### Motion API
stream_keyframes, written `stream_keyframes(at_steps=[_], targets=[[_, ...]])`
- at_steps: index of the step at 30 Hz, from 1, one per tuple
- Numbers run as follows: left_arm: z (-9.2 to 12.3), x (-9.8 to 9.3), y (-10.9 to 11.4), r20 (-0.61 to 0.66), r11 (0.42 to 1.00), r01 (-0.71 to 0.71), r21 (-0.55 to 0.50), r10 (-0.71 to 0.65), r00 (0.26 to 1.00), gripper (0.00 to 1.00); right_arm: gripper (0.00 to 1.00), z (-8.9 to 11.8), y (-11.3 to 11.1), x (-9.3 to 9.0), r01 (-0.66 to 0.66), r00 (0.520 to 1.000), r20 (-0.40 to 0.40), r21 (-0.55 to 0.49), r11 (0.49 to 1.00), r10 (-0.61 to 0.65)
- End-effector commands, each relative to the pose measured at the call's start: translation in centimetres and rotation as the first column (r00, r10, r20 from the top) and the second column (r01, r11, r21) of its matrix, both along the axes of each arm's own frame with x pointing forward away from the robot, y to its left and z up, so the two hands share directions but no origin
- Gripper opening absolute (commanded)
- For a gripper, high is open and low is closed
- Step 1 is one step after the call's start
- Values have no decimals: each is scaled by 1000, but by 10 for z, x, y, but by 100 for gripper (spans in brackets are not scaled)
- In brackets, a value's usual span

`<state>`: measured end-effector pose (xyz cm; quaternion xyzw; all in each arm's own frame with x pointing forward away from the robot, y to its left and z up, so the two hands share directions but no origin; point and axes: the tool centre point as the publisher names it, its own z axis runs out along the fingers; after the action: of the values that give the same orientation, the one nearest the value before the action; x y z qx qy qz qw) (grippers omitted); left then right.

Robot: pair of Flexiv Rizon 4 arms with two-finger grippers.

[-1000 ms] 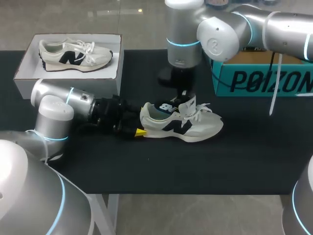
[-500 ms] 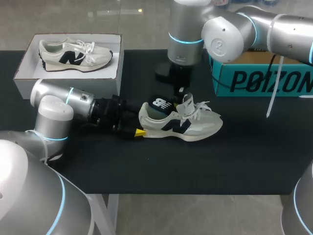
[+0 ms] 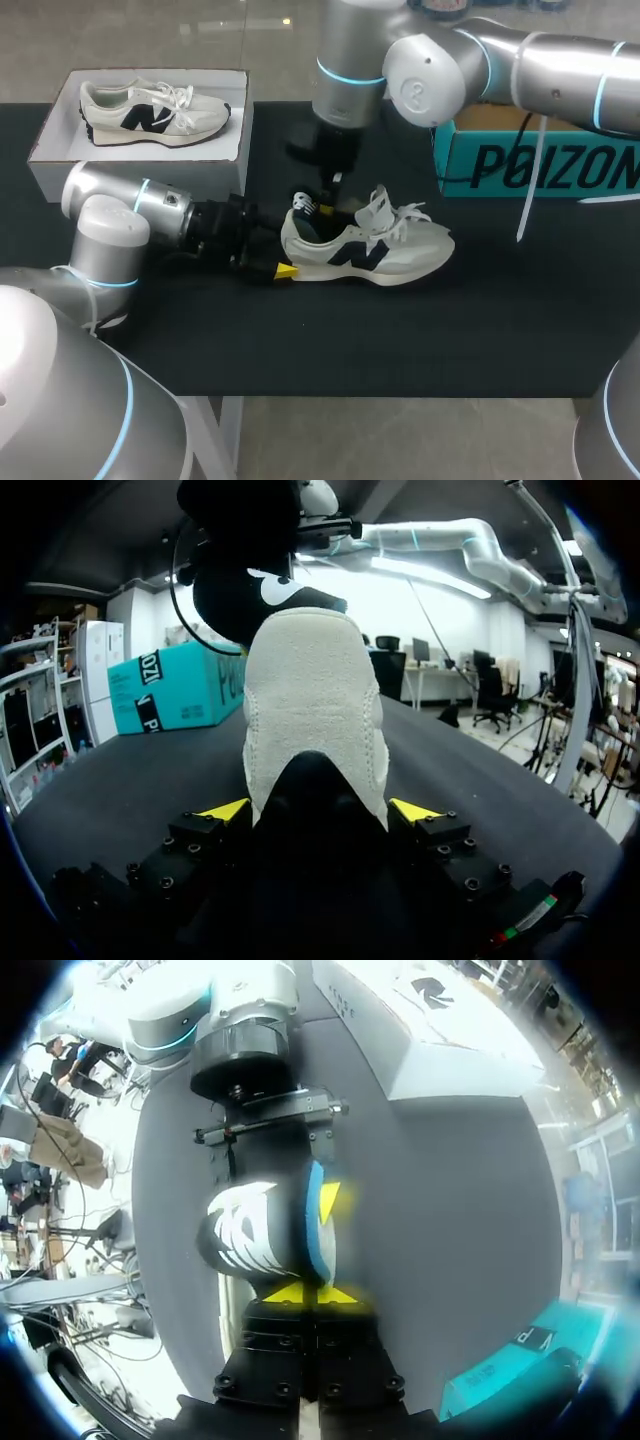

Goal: Take the shoe out of the shoebox, open the shoe tongue, remove and reinsert the insole, then place the shoe into the shoebox

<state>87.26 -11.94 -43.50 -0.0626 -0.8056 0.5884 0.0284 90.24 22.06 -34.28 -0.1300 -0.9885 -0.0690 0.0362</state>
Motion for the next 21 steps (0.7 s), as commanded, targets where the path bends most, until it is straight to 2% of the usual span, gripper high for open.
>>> stream_keyframes(at_steps=[1, 11, 15, 21], targets=[[-1, 0, -2, 0, 1000, 1, 2, -1, 1000, 0, 0, 5, 13, 7, -2, 1000, 4, 10, 1000, 2], [-1, 0, -2, 0, 1000, 1, 2, -1, 1000, 0, 0, 56, 21, 24, 22, 995, 90, 89, 996, -30], [-1, 0, -2, 0, 1000, 1, 2, -1, 1000, 0, 0, 87, 23, 33, 43, 989, 138, 134, 990, -61], [-1, 0, -2, 0, 1000, 1, 2, -1, 1000, 0, 0, 147, 25, 43, 69, 967, 227, 209, 976, -117]])
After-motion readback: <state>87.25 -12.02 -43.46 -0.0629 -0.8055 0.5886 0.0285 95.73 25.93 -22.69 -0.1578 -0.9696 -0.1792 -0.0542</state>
